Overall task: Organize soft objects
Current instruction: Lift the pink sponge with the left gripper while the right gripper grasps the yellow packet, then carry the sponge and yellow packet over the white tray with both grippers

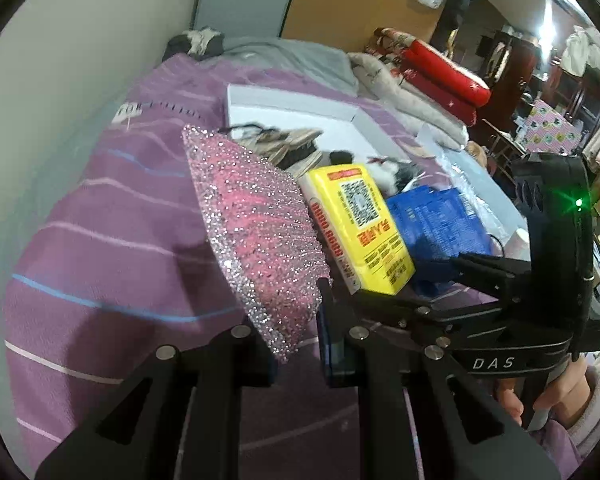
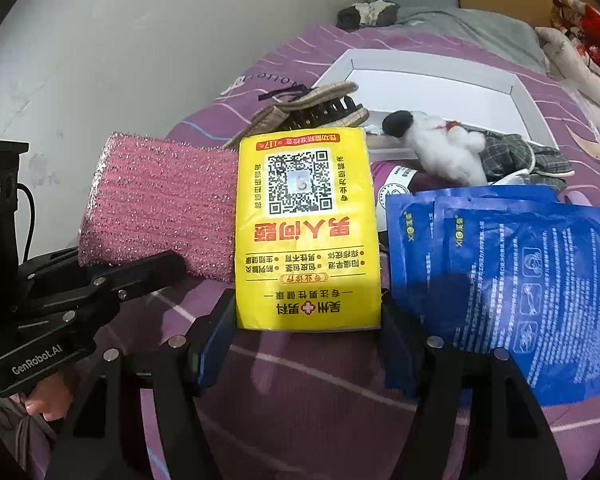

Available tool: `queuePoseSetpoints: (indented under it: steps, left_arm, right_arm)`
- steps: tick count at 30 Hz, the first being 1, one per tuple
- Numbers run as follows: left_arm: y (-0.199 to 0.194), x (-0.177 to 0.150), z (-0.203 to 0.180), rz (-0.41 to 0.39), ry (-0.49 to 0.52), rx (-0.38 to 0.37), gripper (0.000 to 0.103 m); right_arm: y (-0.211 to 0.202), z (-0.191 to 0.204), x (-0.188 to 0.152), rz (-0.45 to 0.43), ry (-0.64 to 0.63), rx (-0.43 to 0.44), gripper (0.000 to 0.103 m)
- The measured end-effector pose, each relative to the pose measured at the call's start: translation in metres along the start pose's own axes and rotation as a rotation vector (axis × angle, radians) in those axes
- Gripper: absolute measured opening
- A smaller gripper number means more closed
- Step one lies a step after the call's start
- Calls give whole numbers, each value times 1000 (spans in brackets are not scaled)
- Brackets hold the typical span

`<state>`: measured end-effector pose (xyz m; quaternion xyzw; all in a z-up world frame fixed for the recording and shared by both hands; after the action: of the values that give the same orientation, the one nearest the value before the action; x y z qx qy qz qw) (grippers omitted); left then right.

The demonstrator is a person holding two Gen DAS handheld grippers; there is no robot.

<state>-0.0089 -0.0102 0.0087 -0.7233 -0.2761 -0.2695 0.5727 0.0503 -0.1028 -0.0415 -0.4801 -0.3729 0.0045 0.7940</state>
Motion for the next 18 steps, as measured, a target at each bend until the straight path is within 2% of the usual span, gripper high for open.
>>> queuePoseSetpoints:
  steps: [4,8,10,18]
  left_arm:
    - [-11,8,-9,-31,34,1,17]
    - [-17,22,-16,-36,38,-32,17]
    - [-21,33,-18,-40,14,-74,17]
    - [-11,84,-18,-37,-49,-157,17]
  right_arm:
    - [-16,0,5,-24,41,44,68]
    - [-30,-11,13,-26,144,94,68]
    - [-38,-21,22,-35,187,86,68]
    - [-63,-52,54,-72,279,42,68]
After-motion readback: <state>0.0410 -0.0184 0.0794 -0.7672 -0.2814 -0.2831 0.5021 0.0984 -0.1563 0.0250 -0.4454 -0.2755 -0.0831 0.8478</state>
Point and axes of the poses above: each gripper's, at about its wrist camera, not at the fingertips, and y roughly the way its jaws point, z to its left, x to its top, the point moved 8 cm from there along y, roughly the way its jaws point, and after that the axes turned 5 degrees about y, right-handed, at the moved point
